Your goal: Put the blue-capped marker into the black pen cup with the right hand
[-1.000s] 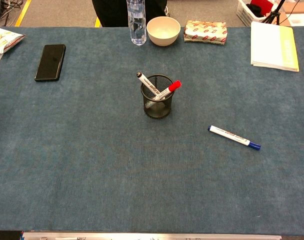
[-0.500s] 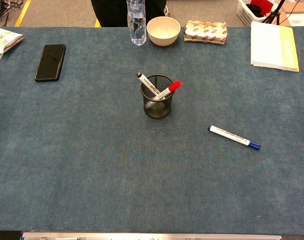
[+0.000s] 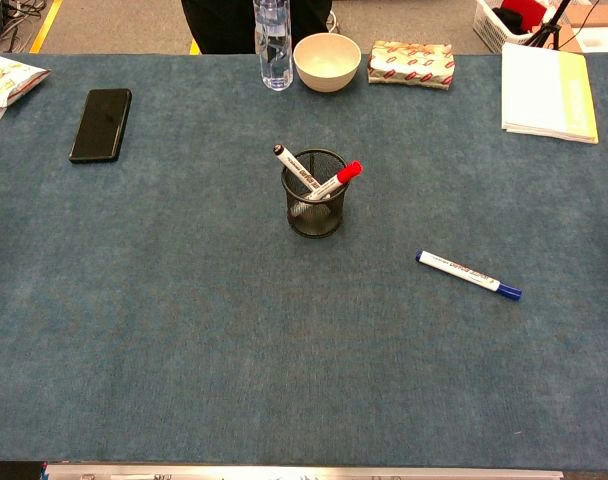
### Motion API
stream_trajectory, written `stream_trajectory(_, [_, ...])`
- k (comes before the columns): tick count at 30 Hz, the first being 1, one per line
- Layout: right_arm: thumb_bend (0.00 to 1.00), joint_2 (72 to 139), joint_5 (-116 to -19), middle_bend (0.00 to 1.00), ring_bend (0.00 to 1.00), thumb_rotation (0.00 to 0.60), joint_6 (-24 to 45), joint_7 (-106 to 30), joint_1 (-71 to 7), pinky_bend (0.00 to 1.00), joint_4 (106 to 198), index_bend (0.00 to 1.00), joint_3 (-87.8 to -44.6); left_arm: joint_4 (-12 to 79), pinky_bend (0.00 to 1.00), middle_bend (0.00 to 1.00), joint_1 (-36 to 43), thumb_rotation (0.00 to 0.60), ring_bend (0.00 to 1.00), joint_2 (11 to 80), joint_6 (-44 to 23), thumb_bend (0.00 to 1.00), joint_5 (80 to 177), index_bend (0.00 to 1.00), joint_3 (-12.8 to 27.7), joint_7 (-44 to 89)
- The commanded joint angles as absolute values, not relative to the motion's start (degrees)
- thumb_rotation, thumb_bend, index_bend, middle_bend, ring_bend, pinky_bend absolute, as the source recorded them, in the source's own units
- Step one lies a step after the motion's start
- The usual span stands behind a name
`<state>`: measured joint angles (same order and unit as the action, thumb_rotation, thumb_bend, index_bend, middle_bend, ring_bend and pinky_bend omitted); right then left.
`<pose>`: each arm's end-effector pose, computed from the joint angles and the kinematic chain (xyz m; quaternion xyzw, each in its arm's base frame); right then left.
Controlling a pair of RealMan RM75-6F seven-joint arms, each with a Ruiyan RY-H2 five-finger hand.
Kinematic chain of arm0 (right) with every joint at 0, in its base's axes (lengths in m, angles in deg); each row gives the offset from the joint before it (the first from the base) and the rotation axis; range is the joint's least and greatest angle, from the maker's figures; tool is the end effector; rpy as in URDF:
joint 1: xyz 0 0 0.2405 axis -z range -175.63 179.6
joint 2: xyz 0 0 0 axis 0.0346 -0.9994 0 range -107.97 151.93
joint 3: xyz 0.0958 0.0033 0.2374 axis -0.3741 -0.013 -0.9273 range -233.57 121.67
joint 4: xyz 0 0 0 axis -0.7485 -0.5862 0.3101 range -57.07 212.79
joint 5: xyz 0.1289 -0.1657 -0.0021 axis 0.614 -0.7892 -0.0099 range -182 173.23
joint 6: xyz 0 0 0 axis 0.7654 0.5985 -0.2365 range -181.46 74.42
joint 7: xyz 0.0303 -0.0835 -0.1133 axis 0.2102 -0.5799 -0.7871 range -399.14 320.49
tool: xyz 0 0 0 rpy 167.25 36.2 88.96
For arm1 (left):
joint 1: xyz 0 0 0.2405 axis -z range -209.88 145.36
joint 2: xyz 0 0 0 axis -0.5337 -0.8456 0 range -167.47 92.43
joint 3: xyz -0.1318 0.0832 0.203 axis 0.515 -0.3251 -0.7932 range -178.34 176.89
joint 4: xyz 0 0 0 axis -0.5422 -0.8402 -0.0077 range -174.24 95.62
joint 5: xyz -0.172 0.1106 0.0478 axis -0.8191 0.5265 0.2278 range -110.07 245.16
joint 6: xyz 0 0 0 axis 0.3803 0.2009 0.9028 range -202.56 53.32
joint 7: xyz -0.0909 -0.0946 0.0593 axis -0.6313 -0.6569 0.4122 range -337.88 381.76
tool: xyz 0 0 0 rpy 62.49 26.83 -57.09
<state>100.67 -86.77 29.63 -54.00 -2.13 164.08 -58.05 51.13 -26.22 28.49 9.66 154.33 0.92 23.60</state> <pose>-0.3159 -0.1730 0.0816 0.6090 -0.3896 0.3246 0.6098 -0.3115 0.1833 0.1460 -0.6143 -0.3795 -0.3787 0.5789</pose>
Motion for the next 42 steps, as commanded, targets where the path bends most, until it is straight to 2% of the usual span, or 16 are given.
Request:
stream_trajectory(1, [0.12, 103.51, -86.64, 0.4, 0.31, 0.6, 29.76, -53.61, -1.79, 0.34, 161.61, 0.47, -57.79, 51.12, 0.54, 0.35, -26.22, 0.6, 0.28, 28.46, 9.52, 0.19, 154.26, 0.52, 0.87, 23.53])
stream_trajectory(9, [0.13, 107.51, -87.42, 0.39, 0.3, 0.6, 29.36, -53.4, -2.09, 0.32, 160.97, 0.47, -57.51, 50.96, 0.54, 0.35, -26.17, 0.6, 0.28, 28.37, 9.35, 0.19, 154.09, 0.52, 0.9, 23.09])
stream_trajectory(42, [0.15, 120.43, -81.89, 0.39, 0.3, 0.6, 27.56, -76.03, -4.08, 0.3, 165.29, 0.49, -58.84, 50.83, 0.54, 0.35, -25.96, 0.6, 0.28, 28.27, 8.68, 0.19, 154.48, 0.52, 0.38, 22.34])
